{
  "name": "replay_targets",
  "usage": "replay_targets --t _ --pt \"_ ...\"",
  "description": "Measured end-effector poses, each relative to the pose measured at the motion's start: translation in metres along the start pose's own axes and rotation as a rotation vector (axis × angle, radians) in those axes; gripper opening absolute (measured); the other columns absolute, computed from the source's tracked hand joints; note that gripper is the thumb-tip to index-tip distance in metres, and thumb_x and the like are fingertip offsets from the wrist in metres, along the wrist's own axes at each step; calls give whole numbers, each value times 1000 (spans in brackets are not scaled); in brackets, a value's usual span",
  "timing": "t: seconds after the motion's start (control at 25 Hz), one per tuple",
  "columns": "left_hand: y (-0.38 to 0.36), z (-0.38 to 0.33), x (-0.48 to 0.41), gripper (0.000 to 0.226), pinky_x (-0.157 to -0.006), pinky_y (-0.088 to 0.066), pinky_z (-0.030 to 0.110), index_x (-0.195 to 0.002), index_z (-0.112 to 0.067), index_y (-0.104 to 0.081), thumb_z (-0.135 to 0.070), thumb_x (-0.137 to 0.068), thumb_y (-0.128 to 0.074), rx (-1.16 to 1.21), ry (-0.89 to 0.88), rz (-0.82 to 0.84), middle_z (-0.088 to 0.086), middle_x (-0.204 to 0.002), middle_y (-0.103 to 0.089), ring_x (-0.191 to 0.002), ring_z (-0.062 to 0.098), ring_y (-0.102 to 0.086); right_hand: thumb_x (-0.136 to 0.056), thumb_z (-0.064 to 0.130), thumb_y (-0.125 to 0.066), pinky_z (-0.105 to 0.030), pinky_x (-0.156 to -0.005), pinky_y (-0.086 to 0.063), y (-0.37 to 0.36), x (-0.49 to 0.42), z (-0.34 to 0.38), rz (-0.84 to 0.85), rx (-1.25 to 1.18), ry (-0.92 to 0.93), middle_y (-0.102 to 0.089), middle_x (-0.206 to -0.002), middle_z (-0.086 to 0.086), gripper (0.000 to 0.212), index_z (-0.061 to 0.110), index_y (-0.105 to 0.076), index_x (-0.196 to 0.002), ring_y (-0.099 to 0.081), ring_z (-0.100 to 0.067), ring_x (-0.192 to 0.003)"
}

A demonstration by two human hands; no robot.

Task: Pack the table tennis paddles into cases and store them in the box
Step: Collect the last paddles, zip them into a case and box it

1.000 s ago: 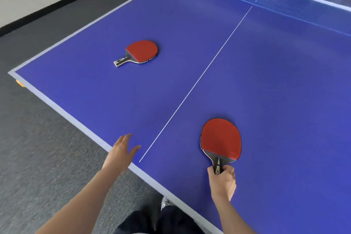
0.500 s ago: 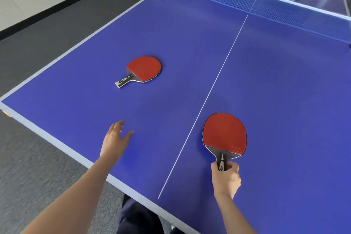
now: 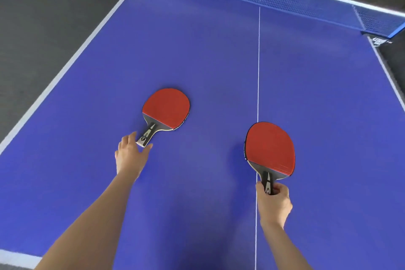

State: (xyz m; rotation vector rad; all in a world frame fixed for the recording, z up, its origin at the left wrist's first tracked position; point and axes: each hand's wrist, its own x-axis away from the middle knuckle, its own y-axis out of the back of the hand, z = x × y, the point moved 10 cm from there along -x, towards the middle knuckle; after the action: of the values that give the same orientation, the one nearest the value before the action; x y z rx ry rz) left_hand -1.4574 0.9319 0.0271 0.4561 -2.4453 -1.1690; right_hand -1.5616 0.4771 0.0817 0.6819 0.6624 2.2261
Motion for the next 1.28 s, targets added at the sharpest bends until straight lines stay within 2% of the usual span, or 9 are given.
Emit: replay_targets --t 0.16,0.32,0.44,0.52,0.6,0.76,0.96,1.12,1.28 --pt "-14 -11 -38 63 -100 -35 46 -135 -9 -46 -39 -85 -68 -58 -32 67 12 -128 -51 -121 32 -43 -79 19 -69 -29 -58 -40 -7 11 11 -51 14 -16 -60 -68 -1 19 7 -57 -88 -56 -20 -69" --pt "-22 -20 -50 45 -90 -41 46 -114 -5 -54 -31 -82 -72 -120 -76 95 14 -115 -54 -110 34 -48 -80 19 -70 -24 -49 -36 -13 21 14 -65 35 -24 -60 -68 -1 19 8 -56 -88 -54 -12 -64" --pt "-23 -21 -58 28 -68 -47 41 -94 -3 -55 -23 -79 -69 -102 -39 161 12 -95 -57 -91 35 -54 -79 21 -70 -26 -53 -39 -21 28 13 -66 31 -36 -61 -69 1 19 11 -57 -88 -55 -11 -67" --pt "-27 -26 -60 23 -53 -40 31 -78 -6 -51 -24 -75 -65 -116 -15 233 7 -74 -54 -70 29 -53 -78 21 -70 -29 -57 -41 -25 30 13 -65 29 -50 -62 -69 1 18 12 -57 -87 -56 -12 -69" --pt "-31 -34 -52 23 -48 -36 25 -71 -9 -48 -27 -75 -63 -80 2 305 4 -65 -52 -60 23 -49 -78 21 -69 -30 -62 -43 -30 32 15 -52 22 -45 -62 -69 2 17 12 -57 -86 -56 -14 -69" --pt "-34 -45 -22 23 -44 -35 23 -67 -10 -51 -29 -74 -63 85 42 277 5 -58 -54 -56 21 -49 -78 20 -70 -29 -63 -41 -37 39 19 -37 12 -26 -61 -68 4 17 10 -57 -85 -55 -10 -68" --pt "-45 -44 65 25 -43 -32 23 -64 -10 -44 -23 -75 -63 234 81 238 -2 -51 -42 -48 17 -36 -77 21 -71 -36 -71 -49 -42 49 15 -9 11 -31 -60 -67 7 20 10 -57 -86 -57 -12 -67" --pt "-73 -40 138 30 -44 -30 26 -62 -16 -38 -22 -77 -64 246 128 281 -4 -49 -39 -47 16 -35 -77 20 -72 -35 -71 -49 -34 62 4 -4 -16 -27 -59 -64 7 20 10 -56 -84 -57 -10 -64" --pt "-102 -43 194 28 -47 -35 27 -65 -17 -42 -25 -78 -66 278 145 303 -6 -50 -46 -48 14 -41 -76 21 -74 -37 -72 -51 -25 70 -15 24 -6 -13 -61 -64 8 23 10 -57 -86 -59 -12 -65"
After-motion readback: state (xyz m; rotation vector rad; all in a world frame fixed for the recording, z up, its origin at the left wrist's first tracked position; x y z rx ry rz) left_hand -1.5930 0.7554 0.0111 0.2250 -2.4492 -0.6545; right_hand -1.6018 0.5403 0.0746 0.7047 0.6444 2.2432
